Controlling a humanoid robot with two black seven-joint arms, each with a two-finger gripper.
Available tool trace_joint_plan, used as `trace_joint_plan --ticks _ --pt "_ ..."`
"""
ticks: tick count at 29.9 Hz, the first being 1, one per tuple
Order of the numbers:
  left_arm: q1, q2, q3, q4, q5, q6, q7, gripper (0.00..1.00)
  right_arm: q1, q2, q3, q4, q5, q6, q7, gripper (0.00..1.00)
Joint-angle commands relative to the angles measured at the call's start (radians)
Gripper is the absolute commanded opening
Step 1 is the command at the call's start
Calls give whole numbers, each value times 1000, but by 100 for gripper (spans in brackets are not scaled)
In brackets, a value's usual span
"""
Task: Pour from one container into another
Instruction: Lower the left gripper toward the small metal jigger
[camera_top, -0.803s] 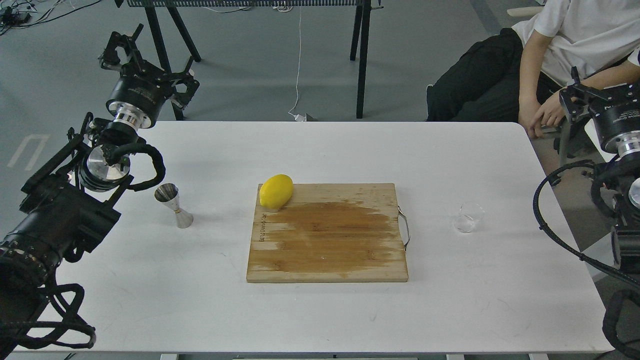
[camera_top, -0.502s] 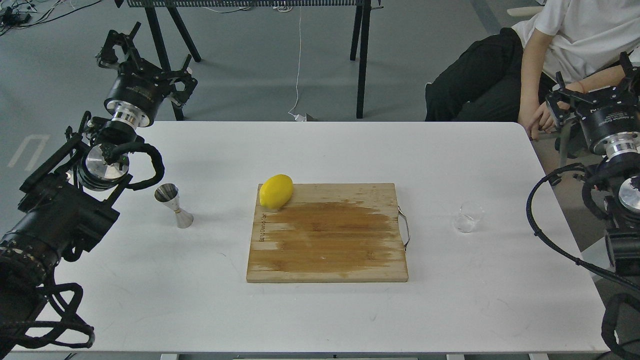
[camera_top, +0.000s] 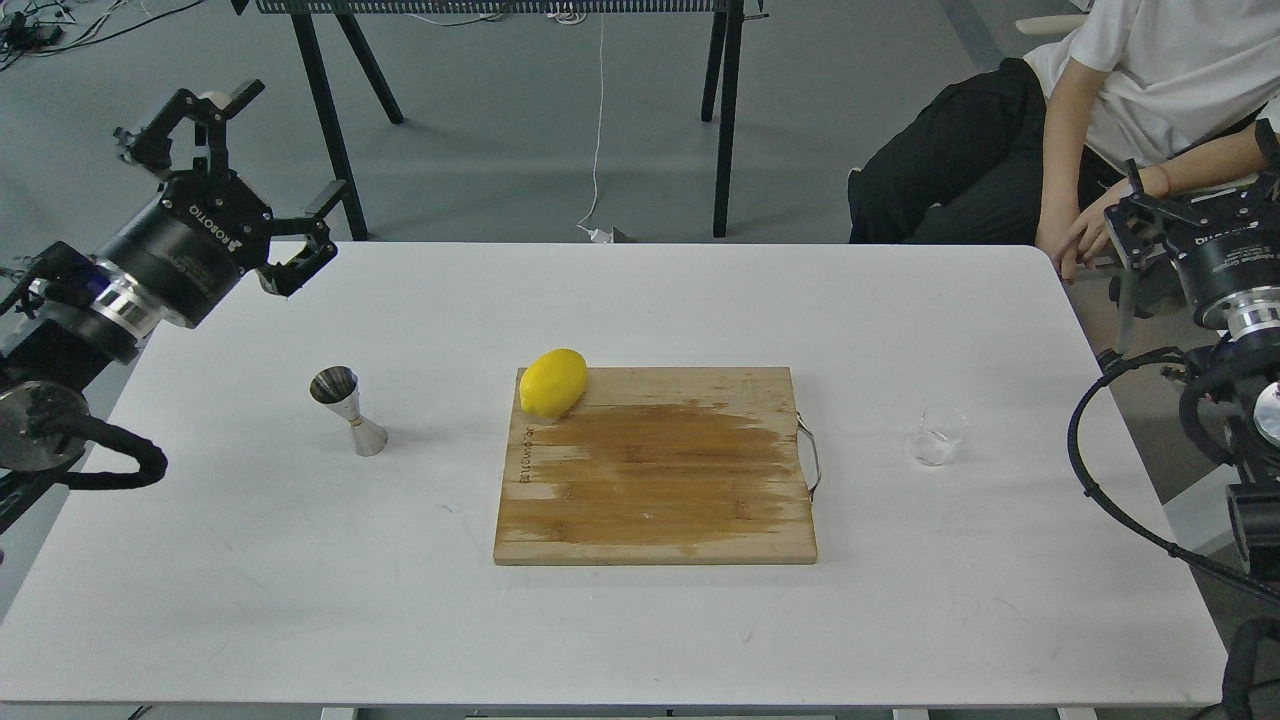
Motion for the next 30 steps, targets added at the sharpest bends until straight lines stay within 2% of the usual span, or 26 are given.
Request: trace_joint_plan --ticks 1,3,7,8,11,15,20,22,30 --pt "109 167 6 -178 105 9 -7 100 -18 -16 16 -8 -1 2 5 100" --pt "154 222 4 -228 178 44 -17 100 -24 -31 18 -8 -1 2 15 100" --pt "220 236 9 -245 421 182 -108 96 -27 -39 18 -8 -1 2 34 100" --pt "241 235 18 -255 476 223 -114 96 -27 -39 18 -8 -1 2 38 100" --pt "290 229 71 -295 666 371 -117 96 -27 -41 17 -8 -1 2 38 100" --pt "293 186 188 -278 1009 587 -119 96 -27 -39 17 -3 -1 2 38 100" --pt "303 145 305 -155 1355 832 -103 96 -29 -39 7 -3 -1 2 38 100" --pt "298 93 325 -87 1455 877 -97 96 -29 -39 3 -3 -1 2 38 100" --pt "271 -144 306 306 1702 881 -93 94 -27 -33 -8 -5 -1 2 36 100"
